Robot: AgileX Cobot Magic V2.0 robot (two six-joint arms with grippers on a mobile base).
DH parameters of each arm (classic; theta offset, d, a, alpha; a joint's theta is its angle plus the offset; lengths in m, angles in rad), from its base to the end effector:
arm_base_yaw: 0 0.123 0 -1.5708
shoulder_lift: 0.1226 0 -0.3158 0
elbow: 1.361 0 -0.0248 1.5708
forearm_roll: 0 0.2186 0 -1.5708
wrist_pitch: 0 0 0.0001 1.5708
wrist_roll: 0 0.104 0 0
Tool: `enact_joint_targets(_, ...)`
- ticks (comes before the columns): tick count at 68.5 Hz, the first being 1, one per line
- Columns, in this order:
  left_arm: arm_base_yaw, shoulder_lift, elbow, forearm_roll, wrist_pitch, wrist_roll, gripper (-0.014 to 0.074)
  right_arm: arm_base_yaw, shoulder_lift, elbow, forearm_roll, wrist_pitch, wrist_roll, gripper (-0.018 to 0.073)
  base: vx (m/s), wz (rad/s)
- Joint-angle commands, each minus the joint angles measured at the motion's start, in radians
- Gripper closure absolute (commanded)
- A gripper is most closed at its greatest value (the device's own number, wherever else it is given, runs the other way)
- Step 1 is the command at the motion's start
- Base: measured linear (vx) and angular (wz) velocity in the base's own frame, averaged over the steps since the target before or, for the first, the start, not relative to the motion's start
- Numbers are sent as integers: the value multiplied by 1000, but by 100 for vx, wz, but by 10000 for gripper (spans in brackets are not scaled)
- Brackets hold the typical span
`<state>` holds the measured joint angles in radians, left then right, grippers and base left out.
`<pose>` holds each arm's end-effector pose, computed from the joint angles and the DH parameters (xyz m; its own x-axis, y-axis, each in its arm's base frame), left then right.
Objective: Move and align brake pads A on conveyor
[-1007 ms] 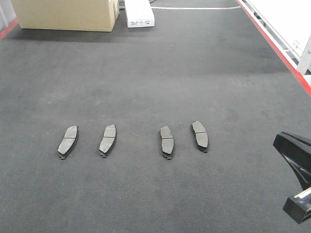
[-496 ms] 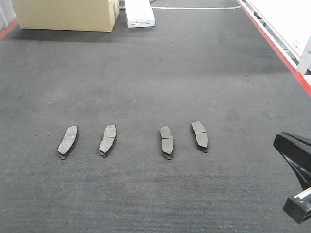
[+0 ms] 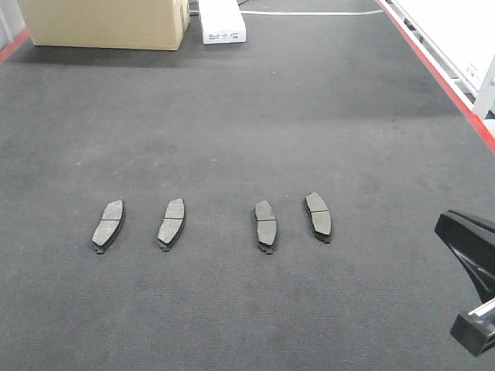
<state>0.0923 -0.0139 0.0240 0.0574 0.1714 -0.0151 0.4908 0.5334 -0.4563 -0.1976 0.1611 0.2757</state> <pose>0.0055 0.0015 0.1890 -0.0976 0.0326 -0.9947 -0.0979 0.9943 0.0422 0.0641 0.0305 0.3272 -0.1653 0.0029 -0.9862 -0.4317 0.8989 0.0750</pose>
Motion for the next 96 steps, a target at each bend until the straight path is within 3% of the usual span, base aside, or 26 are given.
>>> enact_joint_targets(1, 0, -11, -9, -3, -73, -6, 603, -4, 3, -29, -19, -69, -14, 565, 0, 0)
enact_joint_targets(6, 0, -11, -9, -3, -73, -6, 603, -14, 0, -29, -7, -95, -96, 565, 0, 0)
enact_joint_targets(15, 0, -11, -9, -3, -73, -6, 603, -120, -50, 43, 76, -226, -230, 565, 0, 0)
enact_joint_targets(25, 0, -11, -9, -3, -73, -6, 603, -236, -150, 167, 81, -287, -260, 565, 0, 0)
enact_joint_targets(49, 0, -11, -9, -3, -72, -6, 603, -510, -488, 473, 142, -227, -250, 565, 0, 0)
enact_joint_targets(62, 0, -11, -9, -3, -72, -6, 603, -532, -559, 506, 152, -132, -221, 565, 0, 0)
enact_joint_targets(96, 0, -11, -9, -3, -72, -6, 603, -532, -559, 506, 156, -127, -217, 565, 0, 0)
